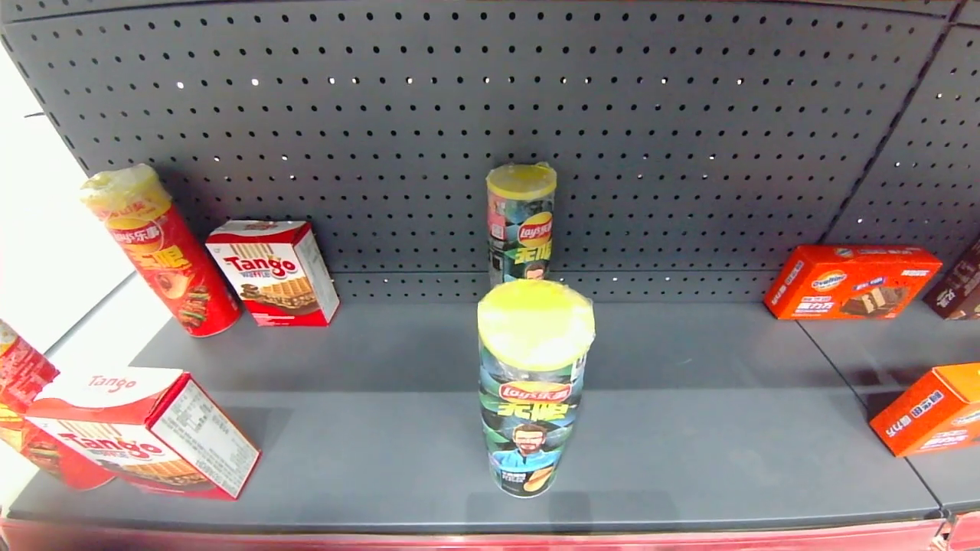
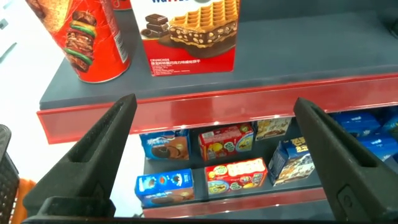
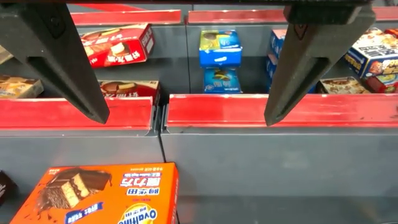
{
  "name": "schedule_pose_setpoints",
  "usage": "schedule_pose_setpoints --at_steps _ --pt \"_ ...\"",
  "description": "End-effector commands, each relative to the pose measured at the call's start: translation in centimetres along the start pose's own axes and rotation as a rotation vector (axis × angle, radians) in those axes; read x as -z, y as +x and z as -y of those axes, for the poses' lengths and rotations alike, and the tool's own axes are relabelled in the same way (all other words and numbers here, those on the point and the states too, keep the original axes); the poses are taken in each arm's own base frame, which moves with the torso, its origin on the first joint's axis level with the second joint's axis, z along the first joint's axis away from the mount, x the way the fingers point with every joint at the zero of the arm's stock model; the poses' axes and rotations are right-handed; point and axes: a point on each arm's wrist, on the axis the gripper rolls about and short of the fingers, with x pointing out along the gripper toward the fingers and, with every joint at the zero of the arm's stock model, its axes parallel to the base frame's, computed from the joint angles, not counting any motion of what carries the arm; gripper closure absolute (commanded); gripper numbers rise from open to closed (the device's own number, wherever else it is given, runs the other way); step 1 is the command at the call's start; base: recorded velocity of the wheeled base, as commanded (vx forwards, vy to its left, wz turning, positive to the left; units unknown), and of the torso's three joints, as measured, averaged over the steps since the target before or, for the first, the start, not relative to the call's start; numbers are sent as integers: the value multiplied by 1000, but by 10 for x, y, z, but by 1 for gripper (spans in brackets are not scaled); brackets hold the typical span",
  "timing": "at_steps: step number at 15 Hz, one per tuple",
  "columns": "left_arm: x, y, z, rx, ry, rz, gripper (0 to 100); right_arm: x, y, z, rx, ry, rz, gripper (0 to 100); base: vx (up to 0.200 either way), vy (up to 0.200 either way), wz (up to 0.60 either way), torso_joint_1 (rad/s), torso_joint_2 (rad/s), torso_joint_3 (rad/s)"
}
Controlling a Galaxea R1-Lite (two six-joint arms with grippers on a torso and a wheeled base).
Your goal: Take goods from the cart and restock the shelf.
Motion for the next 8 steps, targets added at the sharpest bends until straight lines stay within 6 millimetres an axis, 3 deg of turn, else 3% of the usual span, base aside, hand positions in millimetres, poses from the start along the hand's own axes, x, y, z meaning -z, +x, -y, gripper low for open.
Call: schedule_pose_setpoints --at_steps 1,8 --pt "0 0 0 0 -1 -1 0 0 0 0 1 0 -1 0 0 0 0 0 0 0" --pt "0 0 0 -2 -3 -1 0 0 0 0 1 0 -1 0 0 0 0 0 0 0"
